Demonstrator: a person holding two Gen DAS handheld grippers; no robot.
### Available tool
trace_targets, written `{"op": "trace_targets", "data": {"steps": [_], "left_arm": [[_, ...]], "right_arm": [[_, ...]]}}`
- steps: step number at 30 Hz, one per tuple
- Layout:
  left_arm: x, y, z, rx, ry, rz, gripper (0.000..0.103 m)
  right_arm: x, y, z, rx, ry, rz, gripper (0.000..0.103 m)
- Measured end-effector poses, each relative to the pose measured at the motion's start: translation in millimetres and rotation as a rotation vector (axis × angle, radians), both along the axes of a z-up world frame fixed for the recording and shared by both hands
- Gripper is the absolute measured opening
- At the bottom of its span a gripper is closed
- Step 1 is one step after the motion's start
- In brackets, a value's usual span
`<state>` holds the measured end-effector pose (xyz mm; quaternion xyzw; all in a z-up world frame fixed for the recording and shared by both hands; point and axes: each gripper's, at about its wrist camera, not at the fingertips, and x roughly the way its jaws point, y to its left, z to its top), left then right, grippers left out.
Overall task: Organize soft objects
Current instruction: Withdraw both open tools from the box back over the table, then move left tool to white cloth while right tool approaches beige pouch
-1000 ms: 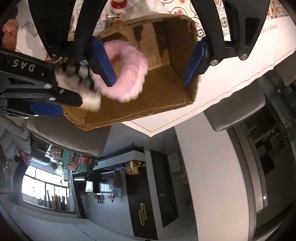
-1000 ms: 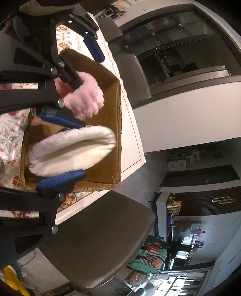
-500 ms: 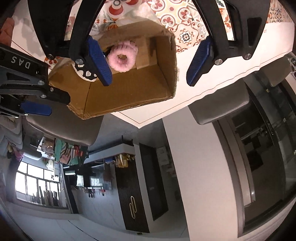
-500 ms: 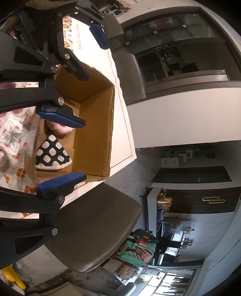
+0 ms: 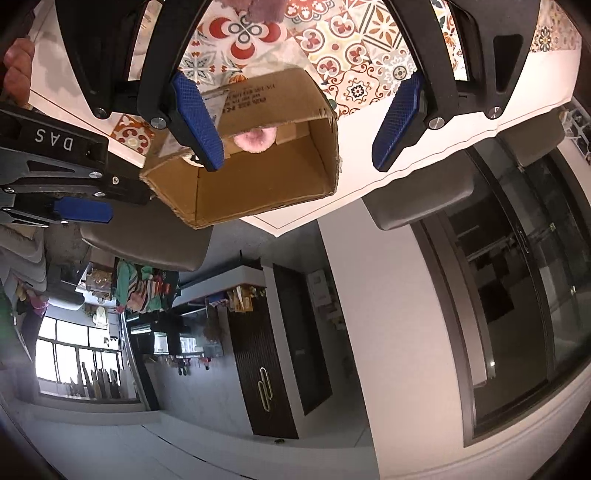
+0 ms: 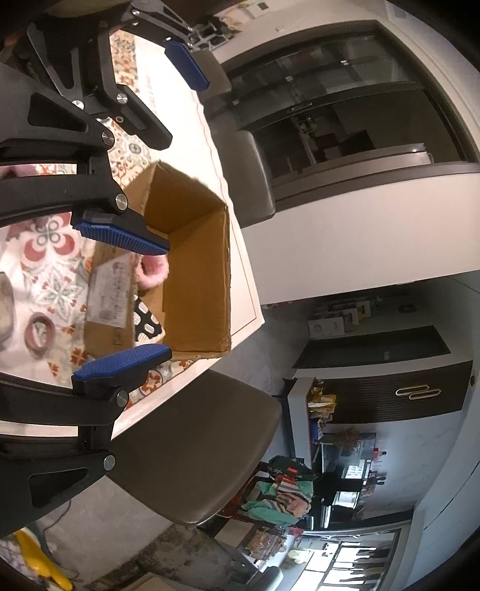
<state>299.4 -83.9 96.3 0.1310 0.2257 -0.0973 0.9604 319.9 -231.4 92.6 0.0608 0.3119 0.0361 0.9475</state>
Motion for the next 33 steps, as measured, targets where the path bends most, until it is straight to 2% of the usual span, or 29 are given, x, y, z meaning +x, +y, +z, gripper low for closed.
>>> {"op": "trace_targets", "data": {"steps": [6, 17, 25, 33], "left_arm": [[-28.7, 1.7, -0.1, 0.01, -0.023, -0.008, 0.083], [-71.1, 4.1, -10.2, -0.015, -0.008, -0.017, 0.083], [-98.2, 8.4, -29.8, -0.043, 0.019, -0.023, 0.083], [-125.8, 11.6, -45.9, -0.058, -0.001, -0.017, 0.083]], "right_arm": [[-23.2, -2.6, 5.7, 0.003, -0.022, -0.001, 0.052], [-57.7, -1.4, -0.7, 0.026, -0.022, 0.004, 0.052], [-83.5, 1.1, -11.9, 0.023, -0.02, 0.01, 0.052], [-109.7, 3.0, -27.0, 0.004, -0.024, -0.003, 0.052]]}}
